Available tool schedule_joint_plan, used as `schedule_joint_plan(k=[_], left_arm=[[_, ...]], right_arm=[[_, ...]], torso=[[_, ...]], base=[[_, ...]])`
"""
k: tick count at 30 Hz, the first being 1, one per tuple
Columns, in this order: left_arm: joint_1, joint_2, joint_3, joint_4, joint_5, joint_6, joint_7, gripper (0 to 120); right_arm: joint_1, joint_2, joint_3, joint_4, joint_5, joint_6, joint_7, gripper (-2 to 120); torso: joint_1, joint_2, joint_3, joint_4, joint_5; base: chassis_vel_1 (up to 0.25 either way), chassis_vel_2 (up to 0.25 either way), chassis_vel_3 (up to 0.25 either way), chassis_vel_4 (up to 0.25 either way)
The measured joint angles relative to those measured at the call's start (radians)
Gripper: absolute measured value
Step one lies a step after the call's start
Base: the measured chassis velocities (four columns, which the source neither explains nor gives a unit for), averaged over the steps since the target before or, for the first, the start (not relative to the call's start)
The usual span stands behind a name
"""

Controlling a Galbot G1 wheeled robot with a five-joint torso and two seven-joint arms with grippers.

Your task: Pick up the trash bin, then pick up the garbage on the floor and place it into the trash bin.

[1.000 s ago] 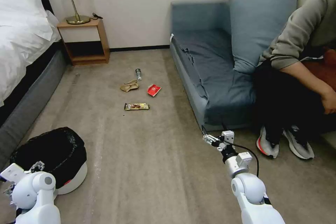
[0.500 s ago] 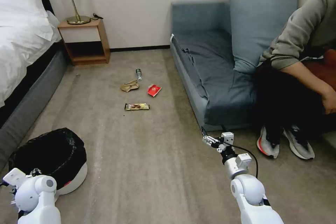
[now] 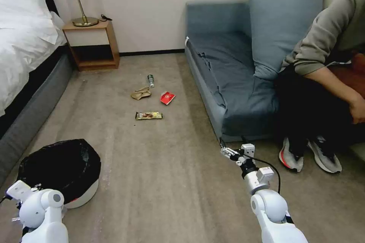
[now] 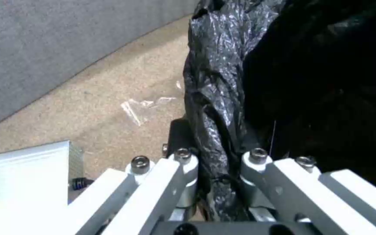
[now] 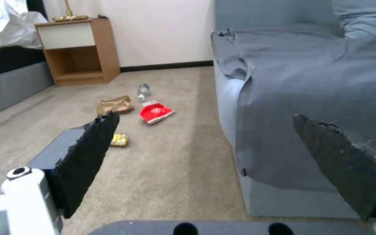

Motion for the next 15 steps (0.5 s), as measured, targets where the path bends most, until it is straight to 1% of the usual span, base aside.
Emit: schedule_joint_plan(k=[7, 9, 10, 11, 13, 14, 15], left_arm=[[0.012, 0.001, 0.002, -0.021, 0.004, 0.005, 0.016, 7], [0.021, 0.004, 0.003, -0.04, 0.005, 0.02, 0.038, 7], [0.032, 0.009, 0.008, -0.06, 0.008, 0.036, 0.071, 5], [0.032, 0.009, 0.008, -0.06, 0.008, 0.036, 0.071, 5], [0.056, 0.025, 0.018, -0.093, 0.022, 0.06, 0.144, 4], [0.056, 0.025, 0.018, -0.093, 0.022, 0.06, 0.144, 4], [0.069, 0.033, 0.021, -0.11, 0.032, 0.073, 0.188, 4]], right_arm=[[0.001, 0.0, 0.0, 0.0, 0.001, 0.0, 0.0, 100], [0.001, 0.001, -0.001, 0.0, 0.0, 0.001, 0.0, 100], [0.0, 0.002, -0.002, 0.0, 0.0, 0.002, 0.0, 100], [0.0, 0.002, -0.002, 0.0, 0.0, 0.002, 0.0, 100], [0.001, 0.004, -0.005, -0.001, 0.0, 0.007, 0.001, 100], [0.001, 0.004, -0.005, -0.001, 0.0, 0.007, 0.001, 100], [0.001, 0.004, -0.007, 0.0, 0.0, 0.009, 0.004, 100]], torso=[[0.0, 0.0, 0.0, 0.0, -0.0015], [0.0, 0.0, 0.0, 0.0, -0.0018], [0.0, 0.0, 0.0, 0.0, -0.0014], [0.0, 0.0, 0.0, 0.0, -0.0014], [0.0, 0.0, 0.0, 0.0001, -0.0011], [0.0, 0.0, 0.0, 0.0001, -0.0011], [0.0, 0.0, 0.0, 0.0001, -0.0011]], base=[[0.0, 0.0, 0.0, 0.0], [0.0, 0.0, 0.0, 0.0], [0.0, 0.0, 0.0, 0.0], [0.0, 0.0, 0.0, 0.0], [0.0, 0.0, 0.0, 0.0], [0.0, 0.0, 0.0, 0.0], [0.0, 0.0, 0.0, 0.0]])
